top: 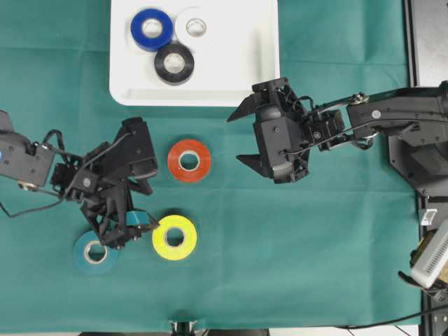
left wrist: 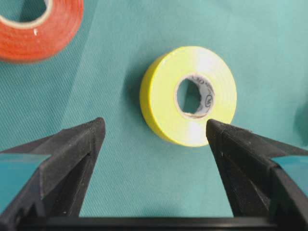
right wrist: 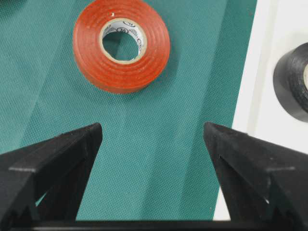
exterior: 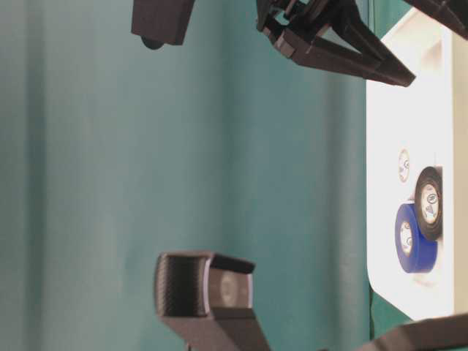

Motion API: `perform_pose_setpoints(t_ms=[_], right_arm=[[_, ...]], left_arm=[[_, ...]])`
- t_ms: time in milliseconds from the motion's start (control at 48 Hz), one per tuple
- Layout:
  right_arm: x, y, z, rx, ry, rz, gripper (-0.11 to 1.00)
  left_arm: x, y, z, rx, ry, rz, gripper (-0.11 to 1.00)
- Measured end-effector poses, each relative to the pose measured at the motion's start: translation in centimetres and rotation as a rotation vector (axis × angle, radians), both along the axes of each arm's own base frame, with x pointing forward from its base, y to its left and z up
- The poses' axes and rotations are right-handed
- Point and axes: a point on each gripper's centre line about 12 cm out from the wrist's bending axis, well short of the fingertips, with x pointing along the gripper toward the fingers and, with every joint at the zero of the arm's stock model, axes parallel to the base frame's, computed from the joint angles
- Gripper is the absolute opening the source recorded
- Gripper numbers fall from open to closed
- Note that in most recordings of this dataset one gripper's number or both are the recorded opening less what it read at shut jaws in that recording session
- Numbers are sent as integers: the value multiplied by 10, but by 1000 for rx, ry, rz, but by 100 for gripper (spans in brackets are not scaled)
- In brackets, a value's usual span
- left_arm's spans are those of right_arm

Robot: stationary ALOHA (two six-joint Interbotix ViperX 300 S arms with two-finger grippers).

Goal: Put the tape alternately from left to right into the white case.
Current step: 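Move the left gripper down over the yellow tape roll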

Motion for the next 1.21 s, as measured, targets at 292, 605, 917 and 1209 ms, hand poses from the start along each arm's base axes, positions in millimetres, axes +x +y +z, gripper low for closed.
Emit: perform_pose_setpoints(t_ms=[292, 605, 917, 1209], right_arm=[[-1, 0, -1, 0, 5, 0, 80], [-2, 0, -2, 1, 8, -1, 80], [-4, 0, -4, 0, 14, -1, 80], [-6, 0, -7, 0, 23, -1, 80]], left_arm=[[14, -6, -10, 26, 99, -6, 100], [30, -21, -17, 43, 168, -26, 100], [40, -26, -24, 49, 190, -29, 100], [45, -28, -29, 50, 209, -25, 100]])
